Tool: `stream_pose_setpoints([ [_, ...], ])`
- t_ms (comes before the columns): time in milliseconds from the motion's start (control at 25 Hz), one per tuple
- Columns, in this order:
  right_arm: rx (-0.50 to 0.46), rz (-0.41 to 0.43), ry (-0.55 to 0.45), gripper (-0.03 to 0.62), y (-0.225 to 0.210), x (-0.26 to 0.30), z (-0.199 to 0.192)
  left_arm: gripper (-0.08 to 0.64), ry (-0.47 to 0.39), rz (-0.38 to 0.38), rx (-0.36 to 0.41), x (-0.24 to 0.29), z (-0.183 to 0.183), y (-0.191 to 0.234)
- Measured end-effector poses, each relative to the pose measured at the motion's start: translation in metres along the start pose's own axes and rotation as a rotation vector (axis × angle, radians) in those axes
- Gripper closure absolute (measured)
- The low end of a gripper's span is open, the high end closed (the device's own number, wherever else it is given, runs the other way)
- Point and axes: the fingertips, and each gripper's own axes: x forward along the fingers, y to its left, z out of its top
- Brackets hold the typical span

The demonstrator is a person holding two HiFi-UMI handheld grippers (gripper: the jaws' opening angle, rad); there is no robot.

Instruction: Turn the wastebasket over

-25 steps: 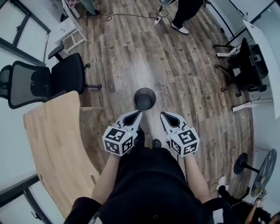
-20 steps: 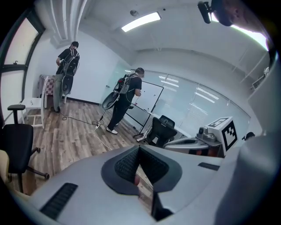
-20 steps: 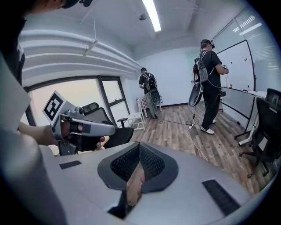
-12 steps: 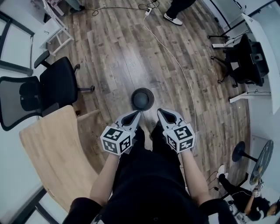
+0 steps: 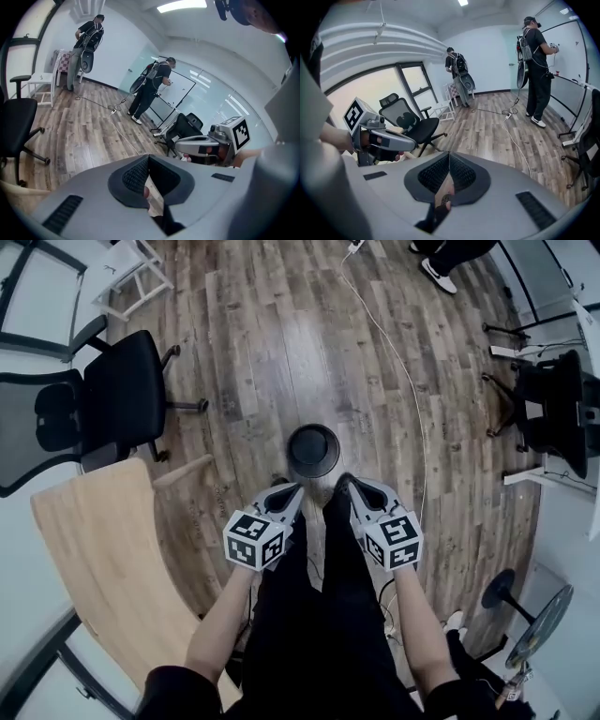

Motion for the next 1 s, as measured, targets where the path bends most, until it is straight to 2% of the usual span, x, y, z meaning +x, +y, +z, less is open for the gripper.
stream_pose_setpoints([
  [160, 0.02, 0.057, 0.04, 0.56, -0.03, 0.043, -0.028, 0.543, 0.029, 0.064, -0.043, 0.035, -0.023, 0.033],
  [400, 0.008, 0.103, 0.113, 0.56, -0.065, 0.093, -0.075, 0.543, 0.012, 0.147, -0.231, 0.082, -0.056, 0.077],
  [480, -0.006, 0.114, 0.13, 0.56, -0.078, 0.108, -0.089, 0.543, -0.016, 0.169, -0.304, 0.1, -0.064, 0.09],
  [680, -0.005, 0.124, 0.139, 0.56, -0.101, 0.147, -0.119, 0.543, -0.139, 0.199, -0.565, 0.148, -0.081, 0.124],
  [760, -0.001, 0.117, 0.132, 0.56, -0.111, 0.169, -0.128, 0.543, -0.17, 0.219, -0.634, 0.169, -0.089, 0.142],
  [1000, 0.009, 0.092, 0.13, 0.56, -0.123, 0.226, -0.155, 0.543, -0.17, 0.267, -0.728, 0.216, -0.116, 0.19],
])
